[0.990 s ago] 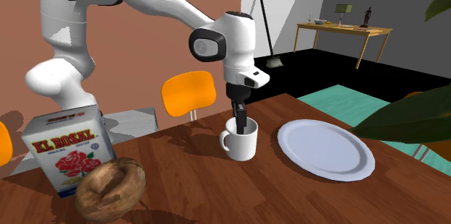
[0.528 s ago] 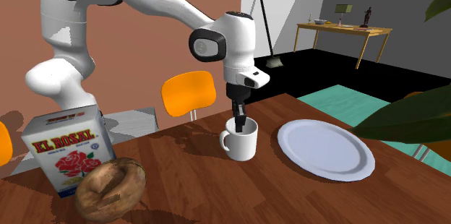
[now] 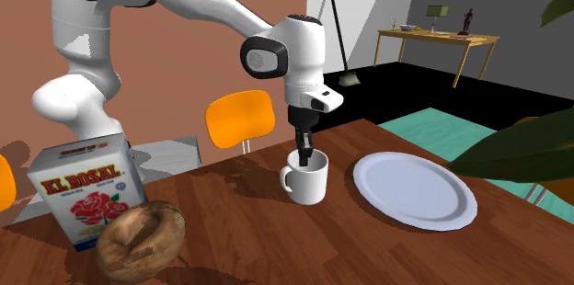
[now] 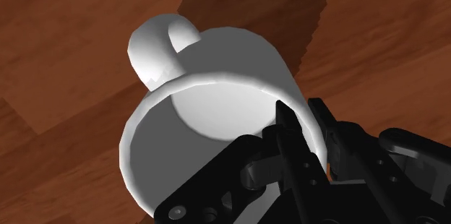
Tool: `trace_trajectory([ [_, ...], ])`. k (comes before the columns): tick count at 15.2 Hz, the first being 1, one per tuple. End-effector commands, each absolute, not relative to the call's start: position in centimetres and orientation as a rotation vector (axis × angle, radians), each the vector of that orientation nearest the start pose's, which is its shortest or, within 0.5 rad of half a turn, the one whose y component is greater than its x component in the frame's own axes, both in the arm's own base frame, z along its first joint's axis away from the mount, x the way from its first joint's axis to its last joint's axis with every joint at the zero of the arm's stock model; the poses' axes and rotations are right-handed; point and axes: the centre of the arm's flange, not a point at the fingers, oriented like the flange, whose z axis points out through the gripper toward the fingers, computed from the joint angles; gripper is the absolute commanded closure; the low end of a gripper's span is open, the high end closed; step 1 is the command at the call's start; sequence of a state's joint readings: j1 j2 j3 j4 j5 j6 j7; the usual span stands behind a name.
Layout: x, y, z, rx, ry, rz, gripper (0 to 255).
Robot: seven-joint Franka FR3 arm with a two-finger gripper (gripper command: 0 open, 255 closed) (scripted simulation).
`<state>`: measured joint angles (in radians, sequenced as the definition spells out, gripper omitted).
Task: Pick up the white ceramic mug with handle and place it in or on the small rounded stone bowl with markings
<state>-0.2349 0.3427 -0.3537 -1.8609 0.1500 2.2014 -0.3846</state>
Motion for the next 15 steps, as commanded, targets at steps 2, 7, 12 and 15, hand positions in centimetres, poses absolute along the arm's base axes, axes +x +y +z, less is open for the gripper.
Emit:
trace_trajectory([
  [2, 53.4, -33.4, 35.8, -3.118, 0.426, -0.035, 255],
  [7, 53.4, -33.4, 38.4, -3.118, 0.426, -0.035, 255],
  [12, 53.4, -33.4, 41.0, -3.118, 0.426, -0.035, 255],
  [15, 53.4, -33.4, 42.6, -3.118, 0.426, -0.035, 255],
])
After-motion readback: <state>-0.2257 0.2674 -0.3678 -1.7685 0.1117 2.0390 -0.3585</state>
